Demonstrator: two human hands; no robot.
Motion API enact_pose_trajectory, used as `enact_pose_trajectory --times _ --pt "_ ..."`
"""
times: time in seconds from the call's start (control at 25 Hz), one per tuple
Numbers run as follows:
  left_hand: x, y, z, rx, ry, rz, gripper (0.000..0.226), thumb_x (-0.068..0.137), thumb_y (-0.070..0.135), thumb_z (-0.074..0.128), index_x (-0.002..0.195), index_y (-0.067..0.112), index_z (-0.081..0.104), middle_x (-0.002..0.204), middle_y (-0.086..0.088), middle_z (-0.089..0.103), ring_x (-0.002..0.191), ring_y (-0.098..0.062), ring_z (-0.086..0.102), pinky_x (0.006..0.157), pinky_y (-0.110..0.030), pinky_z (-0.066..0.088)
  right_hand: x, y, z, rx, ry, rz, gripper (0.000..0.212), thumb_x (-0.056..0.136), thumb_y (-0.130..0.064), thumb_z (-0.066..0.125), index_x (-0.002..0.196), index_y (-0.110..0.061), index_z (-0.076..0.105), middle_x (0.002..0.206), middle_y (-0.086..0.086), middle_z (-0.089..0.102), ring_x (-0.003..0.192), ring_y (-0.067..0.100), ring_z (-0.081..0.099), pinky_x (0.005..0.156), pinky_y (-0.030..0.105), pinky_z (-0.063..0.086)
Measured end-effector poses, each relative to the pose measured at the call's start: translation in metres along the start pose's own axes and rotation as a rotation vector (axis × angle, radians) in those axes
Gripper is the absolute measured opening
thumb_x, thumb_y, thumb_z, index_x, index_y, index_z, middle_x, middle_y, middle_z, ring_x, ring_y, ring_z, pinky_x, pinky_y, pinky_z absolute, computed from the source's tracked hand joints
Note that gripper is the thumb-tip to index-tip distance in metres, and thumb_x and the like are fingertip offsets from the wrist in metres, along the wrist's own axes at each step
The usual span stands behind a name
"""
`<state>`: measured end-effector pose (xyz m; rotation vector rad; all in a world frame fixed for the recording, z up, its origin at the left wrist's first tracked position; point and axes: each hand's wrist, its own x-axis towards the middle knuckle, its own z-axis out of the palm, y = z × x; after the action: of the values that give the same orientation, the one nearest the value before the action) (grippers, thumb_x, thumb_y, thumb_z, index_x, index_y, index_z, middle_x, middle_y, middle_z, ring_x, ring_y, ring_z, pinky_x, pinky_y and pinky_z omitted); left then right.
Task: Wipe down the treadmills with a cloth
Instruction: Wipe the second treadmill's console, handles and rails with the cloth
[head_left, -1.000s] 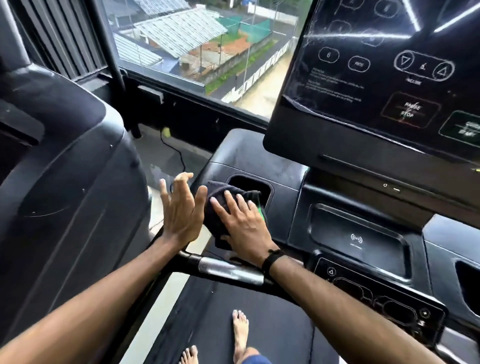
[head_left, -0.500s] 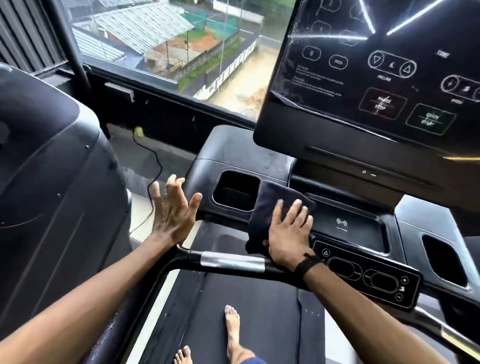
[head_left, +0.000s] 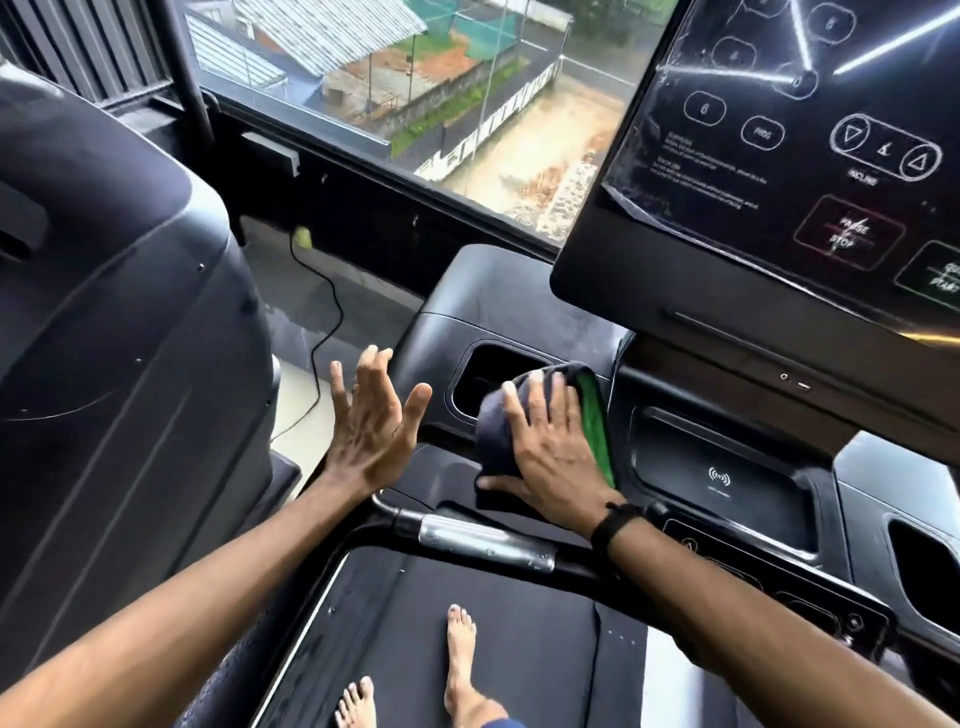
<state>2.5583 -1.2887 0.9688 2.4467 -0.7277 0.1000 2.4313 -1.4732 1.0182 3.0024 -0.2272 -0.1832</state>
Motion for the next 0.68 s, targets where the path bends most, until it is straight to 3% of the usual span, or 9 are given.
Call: enact_pose_trajectory --times 0.16,0.36,0.68 --pt "-0.002 0.002 -0.002 -0.03 0.003 -0.036 0.078 0.095 0.066 0.002 0.147 0.009 0.011 0.157 -0.013 0.022 0.148 -0.018 0.025 0.119 -0.044 -0.018 0.036 -0.037 0.0 0.134 0.086 -0.21 0.091 0.096 -0.071 0.023 0.158 -0.006 0.013 0.163 0.024 0.011 0.152 0.039 0.008 0.124 0.05 0.017" --pt "0.0 0.002 -0.004 -0.061 0.039 -0.058 0.079 0.094 0.068 0.0 0.147 0.011 0.013 0.157 -0.009 0.021 0.144 -0.02 0.035 0.117 -0.038 -0.022 0.056 -0.062 0.003 0.182 0.121 -0.181 0.086 0.098 -0.063 0.0 0.157 -0.002 0.012 0.162 0.029 0.004 0.152 0.042 -0.001 0.124 0.049 0.007" --pt "0.0 0.003 -0.009 -0.131 0.059 -0.11 0.073 0.095 0.063 0.012 0.147 0.011 0.016 0.157 -0.008 0.025 0.141 -0.018 0.038 0.118 -0.038 -0.02 0.071 -0.076 0.001 0.265 0.113 -0.04 0.078 0.098 -0.051 0.007 0.155 0.0 0.02 0.16 0.03 0.014 0.151 0.044 0.01 0.123 0.053 0.013"
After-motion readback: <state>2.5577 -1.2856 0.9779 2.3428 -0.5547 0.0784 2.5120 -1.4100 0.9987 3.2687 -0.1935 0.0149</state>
